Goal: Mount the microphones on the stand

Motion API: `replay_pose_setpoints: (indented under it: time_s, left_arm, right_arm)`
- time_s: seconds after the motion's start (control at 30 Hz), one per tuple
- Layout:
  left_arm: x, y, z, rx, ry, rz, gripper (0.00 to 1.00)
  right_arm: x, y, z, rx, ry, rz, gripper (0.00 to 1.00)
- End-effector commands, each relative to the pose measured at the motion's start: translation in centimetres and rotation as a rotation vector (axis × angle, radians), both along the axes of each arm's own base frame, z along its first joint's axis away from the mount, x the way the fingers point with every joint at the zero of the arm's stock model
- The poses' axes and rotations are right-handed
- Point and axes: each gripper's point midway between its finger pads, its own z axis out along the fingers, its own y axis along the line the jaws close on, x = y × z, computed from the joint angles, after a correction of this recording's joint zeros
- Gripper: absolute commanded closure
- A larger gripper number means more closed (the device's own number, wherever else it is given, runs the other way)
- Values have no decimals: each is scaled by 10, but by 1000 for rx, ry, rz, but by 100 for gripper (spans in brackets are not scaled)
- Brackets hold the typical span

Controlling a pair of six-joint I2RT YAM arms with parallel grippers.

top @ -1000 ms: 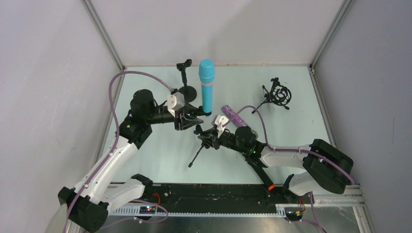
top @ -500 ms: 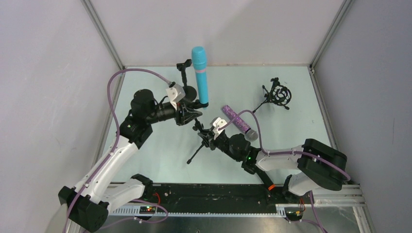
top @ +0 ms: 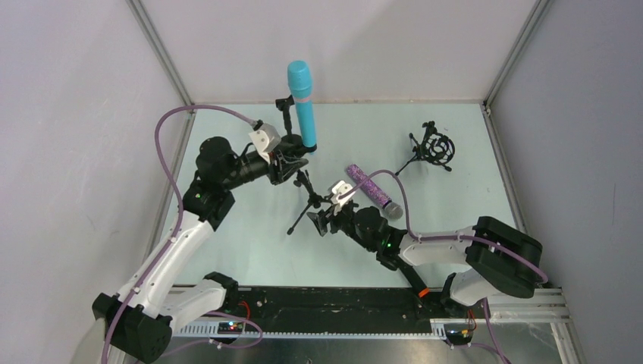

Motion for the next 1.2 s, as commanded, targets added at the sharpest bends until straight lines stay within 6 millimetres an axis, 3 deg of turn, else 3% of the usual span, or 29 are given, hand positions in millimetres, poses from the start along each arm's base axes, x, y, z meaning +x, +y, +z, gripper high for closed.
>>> replay_pose_setpoints:
  time_s: [0.0,0.1,0.17,0.37,0.63,0.87,1.17]
  left_arm:
    - [-1,-2,65,-59,-261,-47,100]
    - [2,-2,62,-50,-265,-37,100]
    - [5,0,60,-41,-273,-16,100]
    - [17,9,55,-18,-286,63,100]
    - [41,29,46,4,-257,212,100]
    - [69,64,40,8,-211,390,100]
    - [106,130,30,-1,-137,638,100]
  right_arm:
    - [-1,1,31,77,30,46,22]
    - [-1,-3,40,104,45,72,4]
    - [-2,-7,46,112,50,77,1]
    - [-6,-16,61,126,46,100,0]
    - [-6,-24,60,123,78,103,0]
    - [-8,-29,53,112,104,113,1]
    - [-11,-35,39,83,135,109,1]
